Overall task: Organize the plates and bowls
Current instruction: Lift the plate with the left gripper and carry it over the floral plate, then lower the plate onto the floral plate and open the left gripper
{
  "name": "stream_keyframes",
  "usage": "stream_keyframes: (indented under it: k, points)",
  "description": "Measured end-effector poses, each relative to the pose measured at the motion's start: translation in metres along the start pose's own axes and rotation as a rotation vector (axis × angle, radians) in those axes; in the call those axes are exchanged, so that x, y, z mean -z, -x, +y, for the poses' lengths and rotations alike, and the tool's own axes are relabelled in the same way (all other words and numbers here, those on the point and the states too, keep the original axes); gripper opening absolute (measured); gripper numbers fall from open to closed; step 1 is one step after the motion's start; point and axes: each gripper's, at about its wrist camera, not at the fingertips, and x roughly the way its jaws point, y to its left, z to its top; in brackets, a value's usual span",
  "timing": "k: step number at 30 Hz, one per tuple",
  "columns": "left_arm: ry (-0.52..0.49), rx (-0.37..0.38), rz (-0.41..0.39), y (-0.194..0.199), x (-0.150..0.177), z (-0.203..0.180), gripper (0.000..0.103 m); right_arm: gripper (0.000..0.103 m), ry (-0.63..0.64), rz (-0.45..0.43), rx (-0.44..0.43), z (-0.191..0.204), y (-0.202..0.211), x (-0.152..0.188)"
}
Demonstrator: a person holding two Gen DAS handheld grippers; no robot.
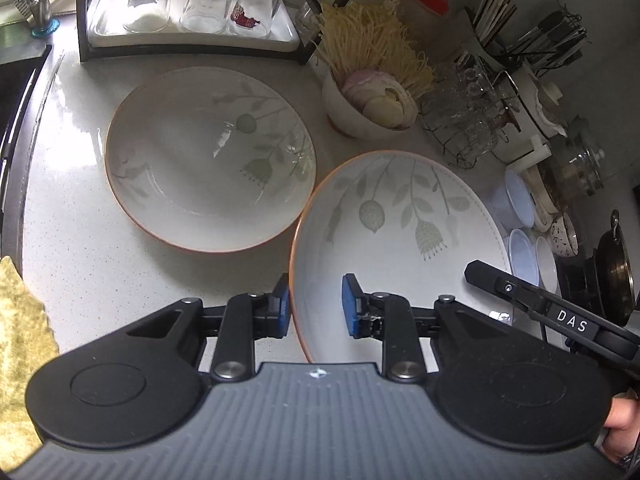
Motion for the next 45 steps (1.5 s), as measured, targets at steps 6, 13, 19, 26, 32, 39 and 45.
stream_keyframes:
  k: [6,13,19,26,32,39,45]
  points:
    - [0.029,-0.04,0.028,-0.026,-0.003,-0.015,0.029,0.02,0.008,0.039,-0.01,-0.024,-0.014,-0.006]
    - [0.041,-0.058,0.058,-0.059,-0.004,-0.033,0.029,0.02,0.068,0.036,0.023,-0.049,-0.025,-0.015]
    - [0.061,-0.093,0.082,-0.078,-0.002,-0.043,0.029,0.02,0.11,0.065,0.029,-0.063,-0.037,-0.016]
    - [0.071,-0.126,0.094,-0.088,-0.001,-0.045,0.029,0.021,0.145,0.071,0.035,-0.068,-0.046,-0.013]
    - [0.064,-0.144,0.092,-0.093,-0.005,-0.051,0.03,0.022,0.11,0.081,0.026,-0.074,-0.052,-0.012]
    - [0.084,-0.142,0.089,-0.091,-0.004,-0.048,0.032,0.023,0.101,0.092,0.008,-0.077,-0.057,-0.013]
    - [0.102,-0.128,0.086,-0.087,-0.004,-0.046,0.04,0.024,0.085,0.116,-0.01,-0.078,-0.061,-0.011]
